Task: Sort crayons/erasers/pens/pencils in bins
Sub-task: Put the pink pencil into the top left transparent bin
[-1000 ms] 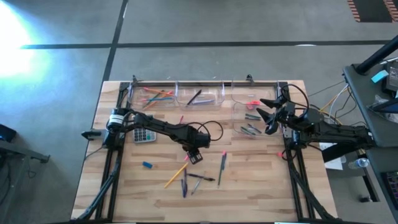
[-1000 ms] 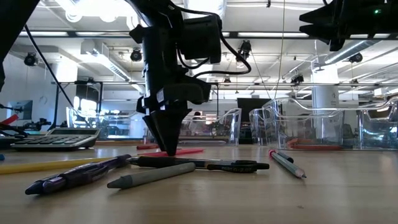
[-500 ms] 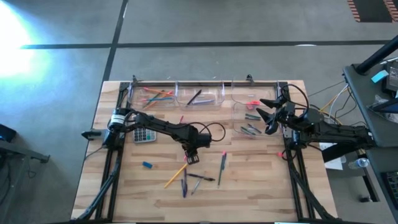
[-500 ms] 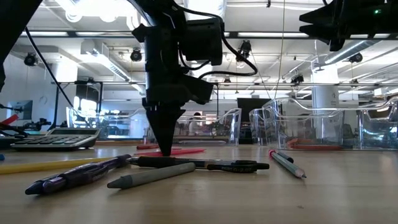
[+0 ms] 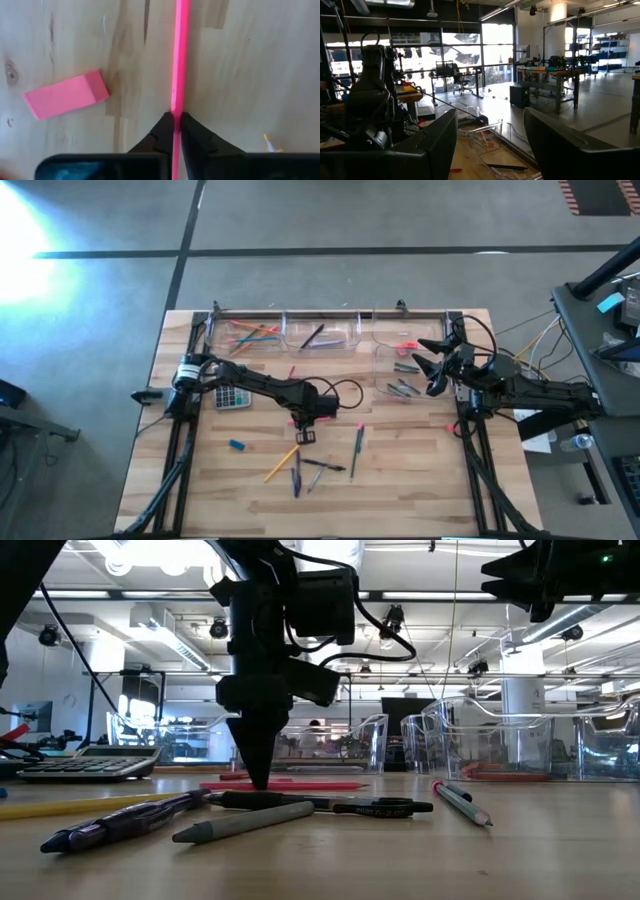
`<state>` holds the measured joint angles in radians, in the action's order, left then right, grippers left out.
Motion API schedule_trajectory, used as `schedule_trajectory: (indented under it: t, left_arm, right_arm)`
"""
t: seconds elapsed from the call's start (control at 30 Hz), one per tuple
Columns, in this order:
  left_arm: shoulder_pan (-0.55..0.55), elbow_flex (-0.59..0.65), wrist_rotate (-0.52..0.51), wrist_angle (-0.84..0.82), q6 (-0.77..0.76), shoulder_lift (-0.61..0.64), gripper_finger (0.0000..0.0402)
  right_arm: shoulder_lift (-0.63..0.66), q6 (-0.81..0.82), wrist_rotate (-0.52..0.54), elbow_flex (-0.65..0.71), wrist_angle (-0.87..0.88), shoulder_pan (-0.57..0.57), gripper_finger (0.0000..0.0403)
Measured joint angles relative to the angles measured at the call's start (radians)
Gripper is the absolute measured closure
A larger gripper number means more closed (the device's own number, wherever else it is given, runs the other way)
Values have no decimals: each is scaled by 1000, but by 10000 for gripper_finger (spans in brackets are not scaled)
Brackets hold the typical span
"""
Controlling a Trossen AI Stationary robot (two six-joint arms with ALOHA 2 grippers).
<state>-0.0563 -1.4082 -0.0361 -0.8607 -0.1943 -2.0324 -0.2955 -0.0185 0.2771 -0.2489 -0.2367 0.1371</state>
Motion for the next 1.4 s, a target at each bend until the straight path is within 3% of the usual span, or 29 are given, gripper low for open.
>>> schedule_trajectory:
  t: [0.73,1.07,1.4]
  left_arm:
    - [2,10,-25,-83,21,150,399]
    - [5,19,-25,-115,17,283,400]
    - [19,30,-25,49,79,196,397]
  right_arm:
    - [0,0,0,0,0,0,184]
    - [0,0,0,0,1,0,184]
    - [0,2,0,0,0,0,184]
